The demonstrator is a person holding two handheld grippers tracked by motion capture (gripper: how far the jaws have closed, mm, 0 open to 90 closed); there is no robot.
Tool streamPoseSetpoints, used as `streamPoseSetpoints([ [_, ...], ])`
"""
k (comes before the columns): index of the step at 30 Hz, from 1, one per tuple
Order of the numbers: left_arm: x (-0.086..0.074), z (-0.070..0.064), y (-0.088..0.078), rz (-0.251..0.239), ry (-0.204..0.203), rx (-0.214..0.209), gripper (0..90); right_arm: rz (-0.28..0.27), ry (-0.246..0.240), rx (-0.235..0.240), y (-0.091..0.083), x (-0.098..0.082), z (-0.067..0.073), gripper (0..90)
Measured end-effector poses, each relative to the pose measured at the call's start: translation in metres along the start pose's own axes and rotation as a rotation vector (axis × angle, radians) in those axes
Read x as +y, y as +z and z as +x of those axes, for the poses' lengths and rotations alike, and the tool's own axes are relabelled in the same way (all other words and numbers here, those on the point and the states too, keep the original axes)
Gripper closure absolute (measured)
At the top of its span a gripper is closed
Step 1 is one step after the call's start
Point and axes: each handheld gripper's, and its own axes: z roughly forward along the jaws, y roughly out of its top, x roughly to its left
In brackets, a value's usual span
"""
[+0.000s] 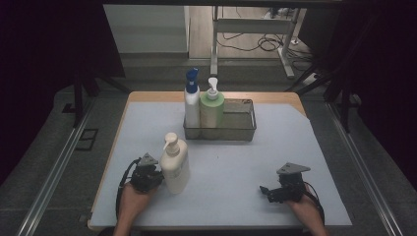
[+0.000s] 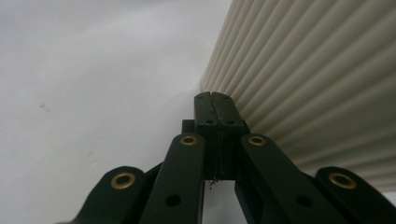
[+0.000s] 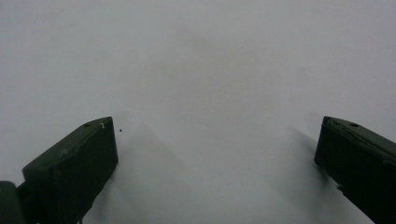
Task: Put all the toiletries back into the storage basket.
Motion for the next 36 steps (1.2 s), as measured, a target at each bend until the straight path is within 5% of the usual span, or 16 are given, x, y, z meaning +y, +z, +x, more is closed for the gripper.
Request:
streamPoseSetpoints([
  [23, -0.009, -0.037, 0.007, 0.063, 0.044, -0.041, 89.4, -0.001, 0.0, 0.0, 0.0, 0.0, 0.0, 0.0],
  [36, -0.002, -0.066, 0.019, 0.08, 0.116, -0.095, 89.4, 0.0, -0.001, 0.001, 0.0, 0.0, 0.0, 0.0],
])
